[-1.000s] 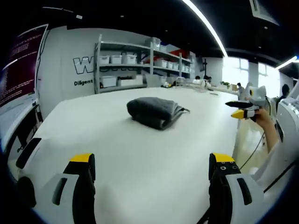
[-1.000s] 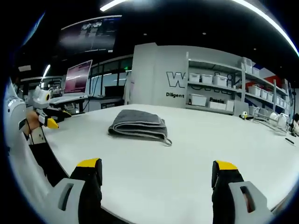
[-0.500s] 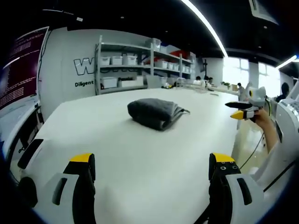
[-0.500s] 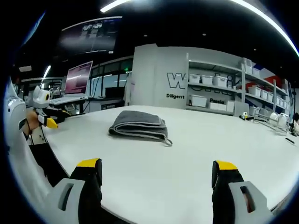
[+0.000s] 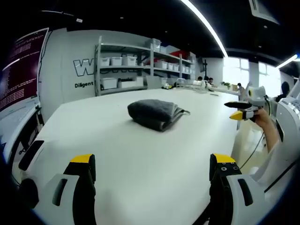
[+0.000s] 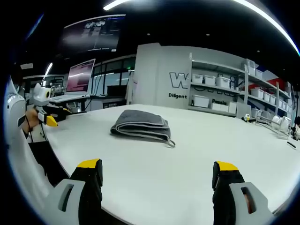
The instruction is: Open the folded towel by lifting each exposed corner and separating the folded layers until the towel lies flat within the target outline without major curled edges
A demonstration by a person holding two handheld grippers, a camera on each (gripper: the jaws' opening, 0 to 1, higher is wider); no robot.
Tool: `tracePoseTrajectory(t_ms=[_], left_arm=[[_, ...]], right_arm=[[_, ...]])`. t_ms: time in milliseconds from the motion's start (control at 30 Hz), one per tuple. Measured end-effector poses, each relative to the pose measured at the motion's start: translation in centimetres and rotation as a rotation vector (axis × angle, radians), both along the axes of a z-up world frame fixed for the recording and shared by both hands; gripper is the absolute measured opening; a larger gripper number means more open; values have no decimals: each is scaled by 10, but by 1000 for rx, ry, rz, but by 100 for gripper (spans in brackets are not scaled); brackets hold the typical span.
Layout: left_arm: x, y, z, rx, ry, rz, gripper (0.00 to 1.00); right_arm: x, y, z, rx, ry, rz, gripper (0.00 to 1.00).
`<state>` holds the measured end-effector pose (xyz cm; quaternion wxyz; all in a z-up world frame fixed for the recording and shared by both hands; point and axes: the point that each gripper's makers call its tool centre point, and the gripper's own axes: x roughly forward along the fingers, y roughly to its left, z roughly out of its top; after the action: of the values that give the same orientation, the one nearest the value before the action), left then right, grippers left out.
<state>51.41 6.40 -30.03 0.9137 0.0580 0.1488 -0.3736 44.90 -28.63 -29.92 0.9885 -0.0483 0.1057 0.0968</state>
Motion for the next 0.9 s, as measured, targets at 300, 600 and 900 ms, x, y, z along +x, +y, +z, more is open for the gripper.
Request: tracePoseTrajectory(t_ms=[300, 600, 900], left_arm=[[3, 1, 1, 5, -1, -6, 99], [3, 0, 2, 4, -5, -8, 99], [4, 3, 1, 1, -5, 4, 99]], right_arm=[[1, 3, 1, 4, 1, 1, 100], [0, 0, 3, -1, -2, -8, 100], [2, -6, 3, -13, 7, -12, 100]])
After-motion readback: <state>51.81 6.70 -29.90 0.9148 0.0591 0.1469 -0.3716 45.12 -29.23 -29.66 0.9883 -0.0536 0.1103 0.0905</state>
